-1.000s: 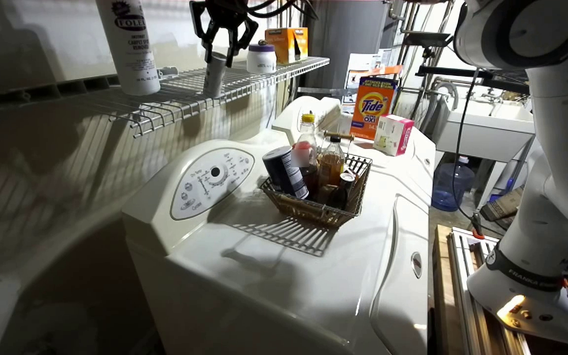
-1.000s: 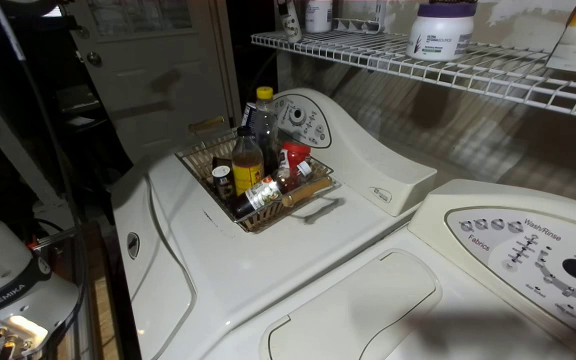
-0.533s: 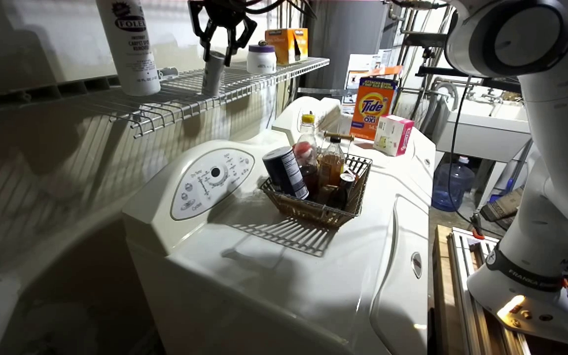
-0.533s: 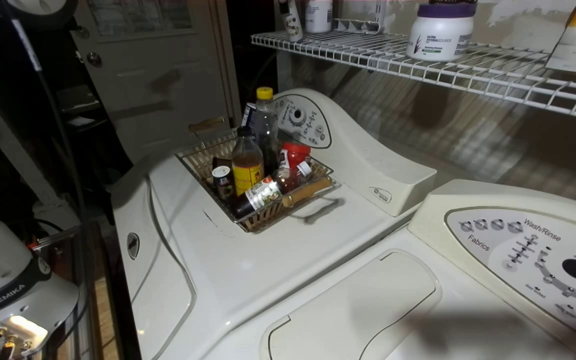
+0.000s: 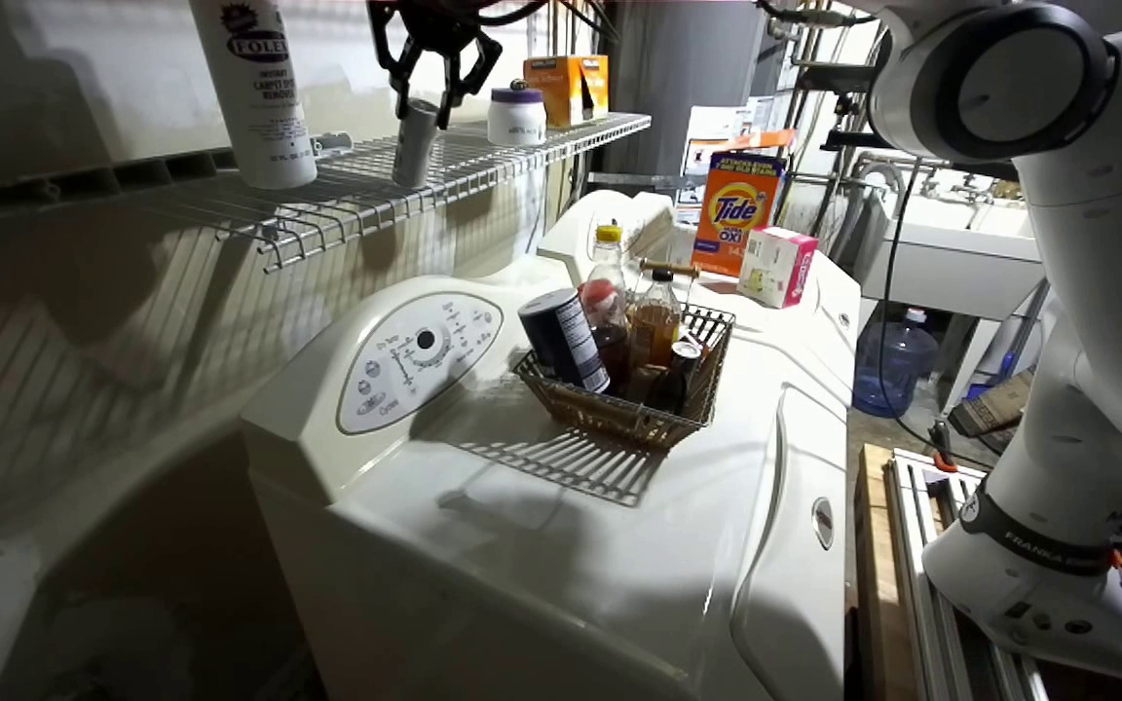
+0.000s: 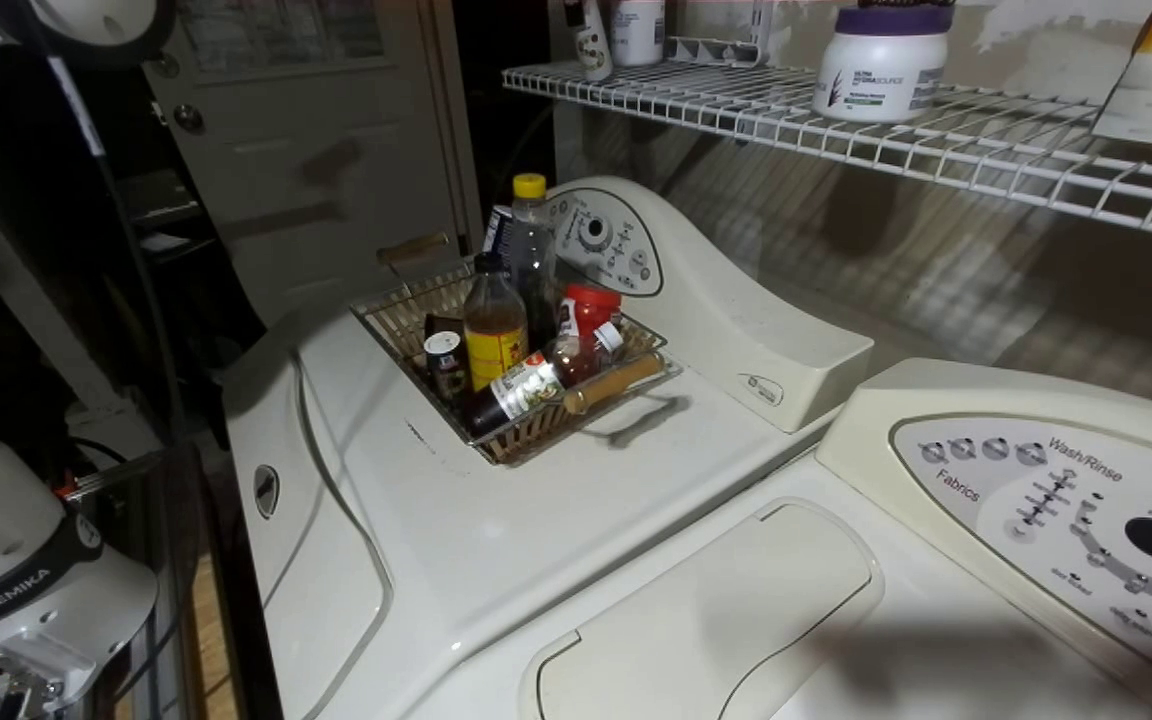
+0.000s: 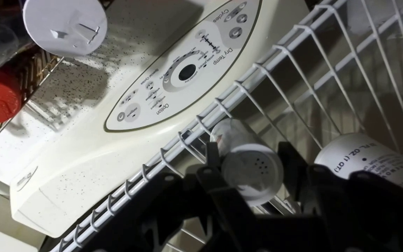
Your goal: Pick up the white container from the plastic and put it on the bottom shelf.
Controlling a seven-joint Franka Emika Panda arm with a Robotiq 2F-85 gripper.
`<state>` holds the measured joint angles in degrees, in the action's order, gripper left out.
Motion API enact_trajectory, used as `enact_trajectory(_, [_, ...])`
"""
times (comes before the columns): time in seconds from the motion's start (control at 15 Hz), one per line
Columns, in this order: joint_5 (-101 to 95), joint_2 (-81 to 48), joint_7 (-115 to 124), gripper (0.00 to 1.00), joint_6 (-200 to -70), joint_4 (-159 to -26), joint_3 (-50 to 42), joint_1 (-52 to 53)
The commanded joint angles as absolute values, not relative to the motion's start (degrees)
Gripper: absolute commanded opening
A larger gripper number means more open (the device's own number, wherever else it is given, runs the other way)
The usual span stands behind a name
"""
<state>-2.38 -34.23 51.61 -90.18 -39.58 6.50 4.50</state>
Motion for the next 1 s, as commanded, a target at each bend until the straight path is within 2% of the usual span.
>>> enact_trajectory(0.0, [-1.93,-36.92,53.13,0.20,-88.57,-35.23,6.49,4.63])
enact_trajectory(0.07, [-1.95,-37.05,53.16,0.20,-88.50,-35.07,6.49,4.64])
enact_trajectory(0.13, [-2.20,-37.15,53.32,0.70,-88.29,-34.83,6.37,4.74])
enact_trajectory(0.27, [-2.35,-37.42,53.30,0.77,-88.18,-34.45,6.34,4.77])
enact_trajectory(0.47, [-2.39,-37.90,53.27,0.98,-88.20,-34.20,6.33,4.76])
enact_trajectory(0.93, [-3.93,-36.63,52.88,1.00,-88.34,-35.04,5.89,5.43])
